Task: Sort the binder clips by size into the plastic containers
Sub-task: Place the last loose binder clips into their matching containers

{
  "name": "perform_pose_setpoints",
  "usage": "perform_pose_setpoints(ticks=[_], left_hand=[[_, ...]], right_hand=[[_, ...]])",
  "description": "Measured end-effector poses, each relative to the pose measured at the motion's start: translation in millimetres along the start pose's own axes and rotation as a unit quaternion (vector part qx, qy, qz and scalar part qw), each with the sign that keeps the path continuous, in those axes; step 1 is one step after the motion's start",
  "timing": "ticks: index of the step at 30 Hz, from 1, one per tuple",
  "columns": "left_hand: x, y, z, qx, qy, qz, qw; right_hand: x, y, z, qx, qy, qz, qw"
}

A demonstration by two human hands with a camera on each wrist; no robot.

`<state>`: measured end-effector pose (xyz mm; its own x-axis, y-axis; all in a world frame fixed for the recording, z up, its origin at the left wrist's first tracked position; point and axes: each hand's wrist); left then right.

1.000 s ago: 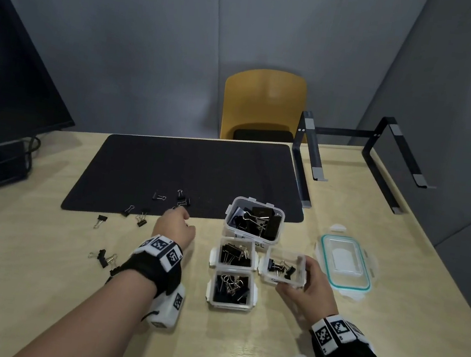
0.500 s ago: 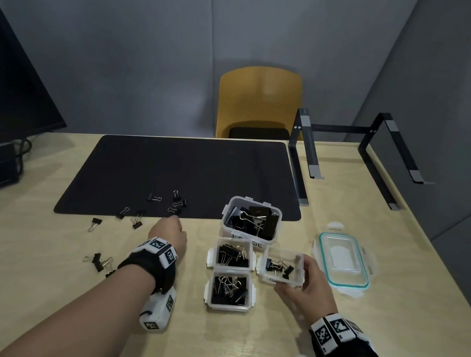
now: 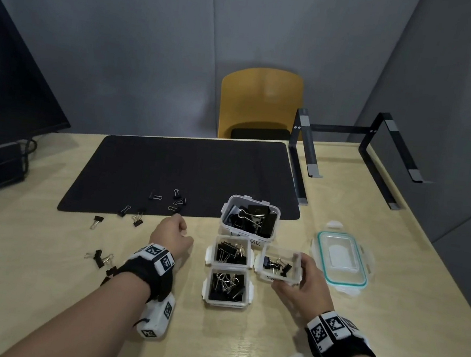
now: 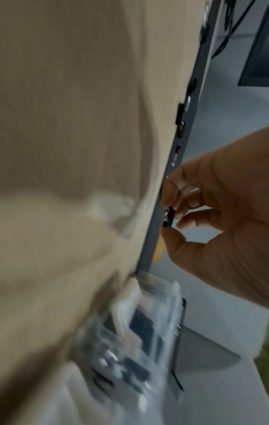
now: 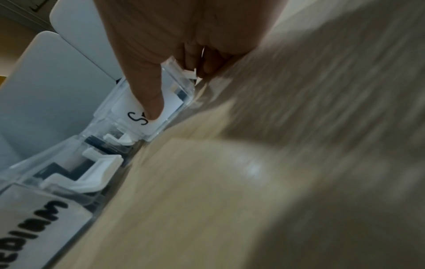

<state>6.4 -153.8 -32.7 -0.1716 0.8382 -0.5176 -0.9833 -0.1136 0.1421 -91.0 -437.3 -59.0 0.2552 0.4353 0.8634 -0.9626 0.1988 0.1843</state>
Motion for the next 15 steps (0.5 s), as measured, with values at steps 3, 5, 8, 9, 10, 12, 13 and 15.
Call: perform_pose_setpoints(ticks=[3,5,8,9,10,12,13,15], left_hand=[[-20.2,10.4,9.6,-0.039,0.065,-0.044,0.996],[-40.1,20.8,15.1,-0.05,0.099,-0.08,0.991],[-69.4,38.3,13.9,-0.027,0.124,-0.119,0.985],[-77.1,43.0,10.6,-0.014,0.128,-0.124,0.984],[-84.4,47.7,6.8,0.001,0.13,-0.127,0.983],[-96.9,54.7,-2.8,0.034,0.127,-0.133,0.982],[-102.7,57.8,-8.1,0.051,0.121,-0.136,0.982],[-113.9,62.9,-19.3,0.081,0.11,-0.143,0.98]], right_hand=[[2.9,0.5,0.9,0.002,-0.001,0.002,1.0],[1.2,0.4,0.1,0.0,-0.003,-0.005,1.0],[-0.1,0.4,-0.4,0.004,-0.006,-0.011,1.0],[0.2,0.6,-0.3,0.004,-0.005,-0.012,1.0],[1.4,0.7,-0.3,0.001,-0.003,-0.01,1.0],[3.2,1.5,-0.3,-0.005,0.001,-0.003,1.0],[4.2,2.0,-0.2,-0.008,0.002,0.001,1.0],[7.1,2.7,0.3,-0.011,0.005,0.007,1.0]])
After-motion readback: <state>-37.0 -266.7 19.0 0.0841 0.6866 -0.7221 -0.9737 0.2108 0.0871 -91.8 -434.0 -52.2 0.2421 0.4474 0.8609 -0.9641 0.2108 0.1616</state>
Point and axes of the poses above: each hand's wrist, its own y-axis away from the middle knuckle, its own z-axis out of the back of the hand, x = y × z, and after that the axes turned 4 degrees about -z, right-handed
